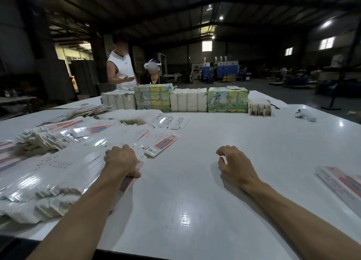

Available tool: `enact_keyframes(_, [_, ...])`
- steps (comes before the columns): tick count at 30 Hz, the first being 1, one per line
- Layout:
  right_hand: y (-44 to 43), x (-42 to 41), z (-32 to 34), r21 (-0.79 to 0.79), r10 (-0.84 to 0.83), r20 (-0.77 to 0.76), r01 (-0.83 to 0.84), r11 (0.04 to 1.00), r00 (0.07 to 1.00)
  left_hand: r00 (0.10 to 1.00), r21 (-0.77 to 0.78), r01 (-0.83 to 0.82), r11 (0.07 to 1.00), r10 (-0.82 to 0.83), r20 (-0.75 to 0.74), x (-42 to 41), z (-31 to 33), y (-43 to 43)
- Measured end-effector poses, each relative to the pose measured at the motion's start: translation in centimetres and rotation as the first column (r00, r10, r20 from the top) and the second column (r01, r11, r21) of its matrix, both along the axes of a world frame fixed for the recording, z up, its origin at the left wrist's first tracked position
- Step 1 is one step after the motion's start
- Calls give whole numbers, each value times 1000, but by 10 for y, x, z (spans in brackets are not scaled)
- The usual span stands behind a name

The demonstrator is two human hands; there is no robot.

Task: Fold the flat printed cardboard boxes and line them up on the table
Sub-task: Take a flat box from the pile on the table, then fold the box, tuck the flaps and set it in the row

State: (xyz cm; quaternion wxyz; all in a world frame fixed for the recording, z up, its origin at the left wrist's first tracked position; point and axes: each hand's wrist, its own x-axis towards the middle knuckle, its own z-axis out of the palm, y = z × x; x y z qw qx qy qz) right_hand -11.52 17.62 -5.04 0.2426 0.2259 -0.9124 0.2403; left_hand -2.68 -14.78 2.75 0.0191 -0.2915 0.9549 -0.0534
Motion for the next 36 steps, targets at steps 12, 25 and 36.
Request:
enact_keyframes(12, [9,0,-1,-73,48,32,-45,996,998,992,103,-33,994,45,-118,5,18,-18])
enact_keyframes(25, [6,-4,-4,-91,75,109,-65,994,991,862,240,315,918,-171,-478,-5,37,-3])
enact_keyframes(36, [13,-10,12,-498,97,-17,-93,862,995,930,904,302,-303,-115,-350,-55,-9,132])
